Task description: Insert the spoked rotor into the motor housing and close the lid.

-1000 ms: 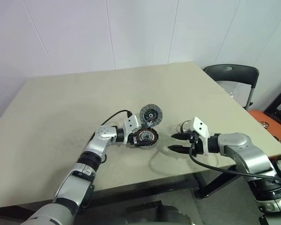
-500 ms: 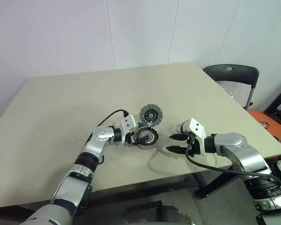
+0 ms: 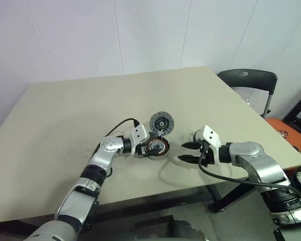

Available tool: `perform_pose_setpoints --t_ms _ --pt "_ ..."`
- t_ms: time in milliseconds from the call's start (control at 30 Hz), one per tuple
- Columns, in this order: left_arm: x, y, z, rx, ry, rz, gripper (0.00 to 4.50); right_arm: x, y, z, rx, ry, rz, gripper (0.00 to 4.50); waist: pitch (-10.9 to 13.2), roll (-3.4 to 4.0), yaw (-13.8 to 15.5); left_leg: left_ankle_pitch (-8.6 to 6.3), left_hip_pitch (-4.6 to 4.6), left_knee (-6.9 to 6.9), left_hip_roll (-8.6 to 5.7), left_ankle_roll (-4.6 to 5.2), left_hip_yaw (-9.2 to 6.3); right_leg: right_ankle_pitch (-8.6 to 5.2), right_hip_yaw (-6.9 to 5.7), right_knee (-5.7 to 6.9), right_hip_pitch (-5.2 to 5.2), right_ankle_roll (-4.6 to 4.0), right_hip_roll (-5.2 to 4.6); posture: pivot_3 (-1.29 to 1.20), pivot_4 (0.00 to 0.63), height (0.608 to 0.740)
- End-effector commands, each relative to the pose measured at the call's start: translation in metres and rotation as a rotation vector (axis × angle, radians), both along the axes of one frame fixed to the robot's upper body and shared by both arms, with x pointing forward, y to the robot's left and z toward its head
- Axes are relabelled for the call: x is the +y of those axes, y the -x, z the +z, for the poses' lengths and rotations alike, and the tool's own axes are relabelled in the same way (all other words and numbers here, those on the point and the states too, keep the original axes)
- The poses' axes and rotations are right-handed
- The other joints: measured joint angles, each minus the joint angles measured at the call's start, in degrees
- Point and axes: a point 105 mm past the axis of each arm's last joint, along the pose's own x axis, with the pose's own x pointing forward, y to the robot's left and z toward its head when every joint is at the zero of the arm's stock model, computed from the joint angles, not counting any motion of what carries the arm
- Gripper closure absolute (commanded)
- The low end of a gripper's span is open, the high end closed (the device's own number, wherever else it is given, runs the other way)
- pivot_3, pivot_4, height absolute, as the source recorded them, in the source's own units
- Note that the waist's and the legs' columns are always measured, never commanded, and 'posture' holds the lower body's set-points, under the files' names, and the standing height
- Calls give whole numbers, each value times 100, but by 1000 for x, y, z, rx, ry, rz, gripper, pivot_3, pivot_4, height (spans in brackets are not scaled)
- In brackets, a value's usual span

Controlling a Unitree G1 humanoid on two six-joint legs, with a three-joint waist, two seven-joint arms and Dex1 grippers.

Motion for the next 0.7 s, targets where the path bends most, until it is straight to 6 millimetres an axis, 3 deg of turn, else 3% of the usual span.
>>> perform_pose_setpoints --t_ms 33,167,700 --pt "-2 -3 6 -50 -11 -5 785 7 -6 22 -92 -24 16 1714 0 0 -2 0 1 0 0 0 0 0 0 0 0 0 0 0 0 740" --pt "-3 -5 6 -68 -17 2 785 12 -8 31 -122 -48 22 1714 -1 0 0 0 1 1 0 0 0 1 0 0 1 -1 0 0 0 740" --pt "-3 -2 -3 -26 -40 -12 785 12 -15 36 -152 -40 18 1714 -6 1 0 0 2 3 0 0 1 3 0 0 4 0 0 0 0 740"
